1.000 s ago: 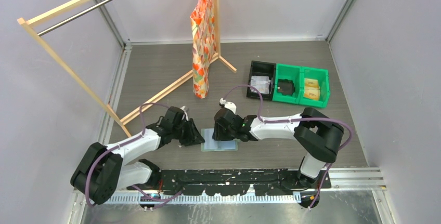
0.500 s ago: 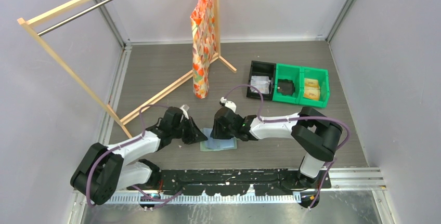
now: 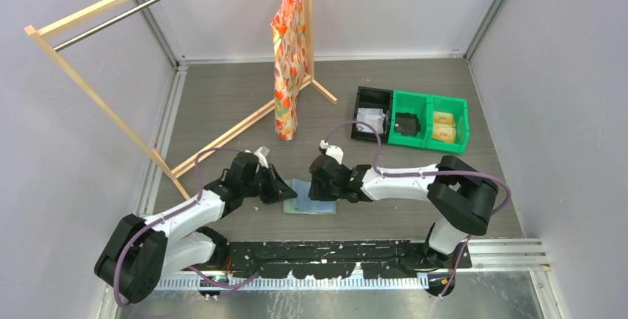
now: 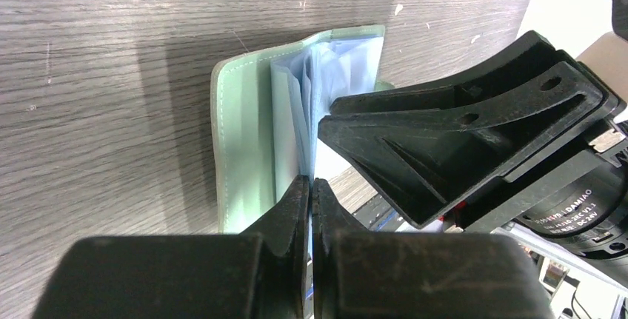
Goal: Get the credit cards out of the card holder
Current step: Remove the credit card from the card holder.
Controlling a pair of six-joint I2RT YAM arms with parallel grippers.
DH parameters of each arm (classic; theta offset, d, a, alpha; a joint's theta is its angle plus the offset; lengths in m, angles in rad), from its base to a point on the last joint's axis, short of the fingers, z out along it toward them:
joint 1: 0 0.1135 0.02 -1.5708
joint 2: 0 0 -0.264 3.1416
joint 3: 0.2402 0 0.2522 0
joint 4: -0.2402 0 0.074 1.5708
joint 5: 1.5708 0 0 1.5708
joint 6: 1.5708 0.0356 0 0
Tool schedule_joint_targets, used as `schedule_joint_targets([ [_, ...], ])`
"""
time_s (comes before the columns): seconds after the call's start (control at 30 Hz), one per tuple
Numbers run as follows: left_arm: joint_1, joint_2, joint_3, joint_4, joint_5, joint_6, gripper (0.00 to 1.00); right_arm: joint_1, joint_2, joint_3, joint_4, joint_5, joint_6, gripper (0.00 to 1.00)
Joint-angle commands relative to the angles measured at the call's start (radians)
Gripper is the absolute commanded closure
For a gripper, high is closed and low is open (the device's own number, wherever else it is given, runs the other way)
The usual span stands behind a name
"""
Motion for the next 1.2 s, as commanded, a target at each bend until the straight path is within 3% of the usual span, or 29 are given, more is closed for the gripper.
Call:
schedule_joint_targets([
  [0.0, -0.001, -0.04, 0.027, 0.001, -0.018, 0.011, 0.99, 0.005, -0.07, 0.005, -0.173, 0.09, -0.024, 0.64],
  [0.17, -0.001, -0.043, 0.019, -0.003, -0.019, 0.013, 0.99, 0.005, -0.142, 0.014, -0.254, 0.14, -0.014, 0.64],
  [0.4, -0.001, -0.026, 0.001, 0.009, -0.029, 0.013, 0.99, 0.051, -0.183, 0.068, -0.227, 0.145, -0.005, 0.64],
  [0.93, -0.001, -0.021, 0.0, -0.005, -0.03, 0.018, 0.99, 0.092, 0.074, 0.221, -0.118, 0.074, -0.013, 0.64],
  [1.03, -0.001, -0.028, 0.015, -0.043, -0.026, 0.028, 0.82, 0.09, 0.09, 0.213, -0.14, 0.095, 0.005, 0.64],
  [1.17, -0.001, -0.061, 0.011, -0.057, -0.041, 0.031, 0.8, 0.091, 0.065, 0.176, -0.135, 0.114, 0.026, 0.64],
])
